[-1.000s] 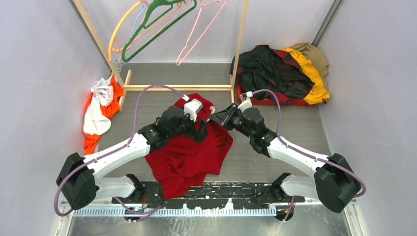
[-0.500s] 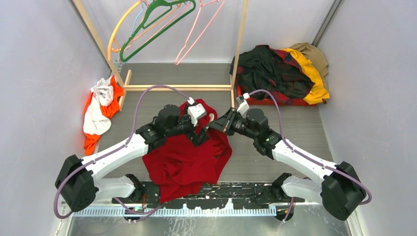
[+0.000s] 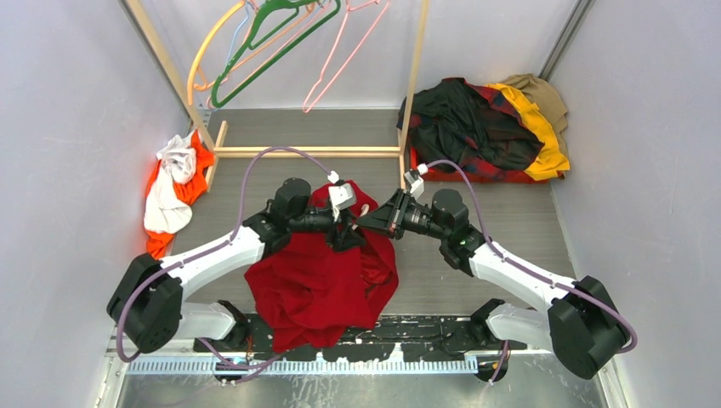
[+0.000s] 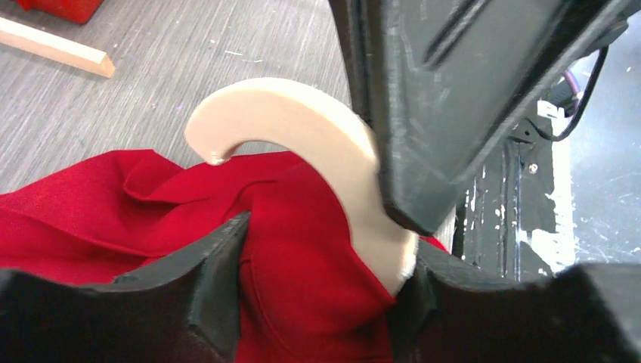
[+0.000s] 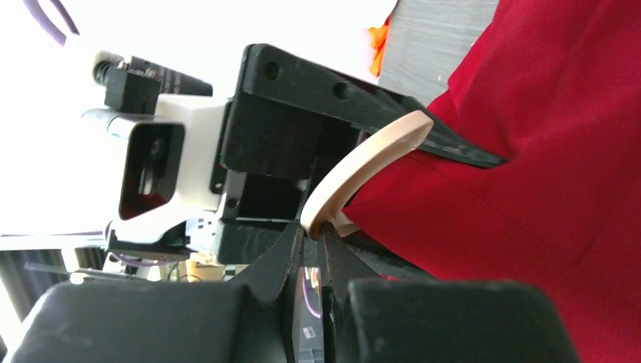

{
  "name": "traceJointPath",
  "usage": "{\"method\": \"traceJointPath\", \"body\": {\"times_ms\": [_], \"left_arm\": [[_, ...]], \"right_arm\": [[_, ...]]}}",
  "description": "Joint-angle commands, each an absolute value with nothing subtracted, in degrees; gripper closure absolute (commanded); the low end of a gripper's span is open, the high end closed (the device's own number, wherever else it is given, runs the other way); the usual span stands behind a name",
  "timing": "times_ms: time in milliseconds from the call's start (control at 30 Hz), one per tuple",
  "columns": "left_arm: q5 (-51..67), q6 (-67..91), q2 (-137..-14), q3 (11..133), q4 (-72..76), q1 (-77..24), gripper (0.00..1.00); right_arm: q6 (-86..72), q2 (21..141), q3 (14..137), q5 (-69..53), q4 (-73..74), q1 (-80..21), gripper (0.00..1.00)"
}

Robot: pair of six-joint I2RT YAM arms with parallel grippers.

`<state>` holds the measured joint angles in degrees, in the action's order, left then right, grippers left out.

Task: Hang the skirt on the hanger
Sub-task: Hang the skirt on the hanger.

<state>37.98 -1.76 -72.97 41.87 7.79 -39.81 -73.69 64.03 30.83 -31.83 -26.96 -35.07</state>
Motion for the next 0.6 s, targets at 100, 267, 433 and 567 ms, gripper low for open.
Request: {"method": "traceJointPath", "body": {"times_ms": [100,267,433,567], "left_arm": [[45.96,-0.42,-76.42,43.96,10.71,-40.42,0.65],[45.63,0.07,-77.08,45.27,9.88,-40.35,1.0],[43.83,-0.07,-75.67,48.02,5.1,-40.41,1.0],[39.73,-1.05,-73.43,50.94,-0.37,-40.36,1.0]], "right_arm": [[-80.68,63.73,31.96,-35.94,-39.97,-34.09,0.99],[-80.94,64.29,31.76,-35.72,-40.45,-33.69,0.99],[-79.57,64.52,32.28,-35.12,-38.26,-33.48,0.99],[-72.08,62.28,36.37,-34.72,-26.33,-33.48,0.89]]}}
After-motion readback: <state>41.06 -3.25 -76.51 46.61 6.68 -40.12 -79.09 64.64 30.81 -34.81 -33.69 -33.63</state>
